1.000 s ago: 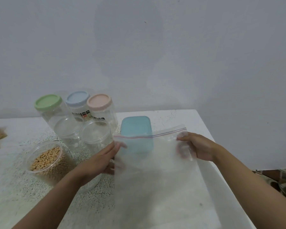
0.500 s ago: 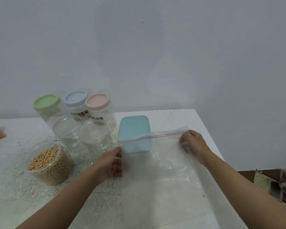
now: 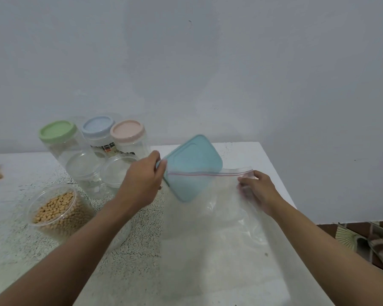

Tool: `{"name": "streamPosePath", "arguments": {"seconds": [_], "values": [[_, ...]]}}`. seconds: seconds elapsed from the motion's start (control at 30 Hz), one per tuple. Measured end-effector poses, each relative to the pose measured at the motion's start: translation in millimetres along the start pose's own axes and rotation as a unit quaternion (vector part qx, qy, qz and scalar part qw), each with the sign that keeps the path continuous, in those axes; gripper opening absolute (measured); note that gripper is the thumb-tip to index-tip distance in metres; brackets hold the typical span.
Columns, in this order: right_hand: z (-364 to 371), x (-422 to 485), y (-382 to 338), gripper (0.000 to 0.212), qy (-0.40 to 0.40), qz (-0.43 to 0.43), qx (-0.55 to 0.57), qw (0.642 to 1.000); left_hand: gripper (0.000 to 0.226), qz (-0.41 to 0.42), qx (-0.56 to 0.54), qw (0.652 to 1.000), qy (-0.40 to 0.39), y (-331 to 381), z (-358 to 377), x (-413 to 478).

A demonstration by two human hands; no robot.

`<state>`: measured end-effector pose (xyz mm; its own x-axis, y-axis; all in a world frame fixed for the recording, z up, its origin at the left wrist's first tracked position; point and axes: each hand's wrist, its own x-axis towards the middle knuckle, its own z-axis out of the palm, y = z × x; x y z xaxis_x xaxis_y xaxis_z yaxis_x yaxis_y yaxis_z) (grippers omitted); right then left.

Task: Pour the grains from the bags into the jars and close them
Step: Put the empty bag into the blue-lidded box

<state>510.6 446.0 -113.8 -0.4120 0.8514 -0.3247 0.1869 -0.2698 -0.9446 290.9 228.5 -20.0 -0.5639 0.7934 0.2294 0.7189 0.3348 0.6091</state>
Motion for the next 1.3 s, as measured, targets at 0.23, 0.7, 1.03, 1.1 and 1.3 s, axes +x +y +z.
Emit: {"name": "streamPosePath", "arguments": {"seconds": [0.23, 0.7, 1.03, 1.1, 1.3], "values": [[9.4, 0.6, -6.9, 0.007, 0.001, -0.003, -0.022, 1.0, 0.031, 0.105, 0.048, 0.988, 0.105, 8.9, -49.3, 51.4], [34.3, 20.3, -5.6, 0.006, 0.023, -0.014, -0.067, 0.997, 0.03, 0.074, 0.057, 0.993, -0.067, -12.1, -28.7, 54.3], [33.9, 18.1, 2.1, 0.008, 0.052, -0.035, -0.129, 0.99, 0.023, -0.02, 0.177, 0.966, -0.188, -33.2, 22.1, 58.1], [34.6, 16.2, 2.0, 0.007, 0.064, -0.034, -0.126, 0.989, 0.016, -0.034, 0.237, 0.948, -0.209, -35.5, 25.8, 60.6], [32.0, 7.8, 5.0, 0.006, 0.092, -0.022, -0.1, 0.99, 0.026, -0.023, 0.283, 0.931, -0.228, -33.7, 28.5, 59.2]]}}
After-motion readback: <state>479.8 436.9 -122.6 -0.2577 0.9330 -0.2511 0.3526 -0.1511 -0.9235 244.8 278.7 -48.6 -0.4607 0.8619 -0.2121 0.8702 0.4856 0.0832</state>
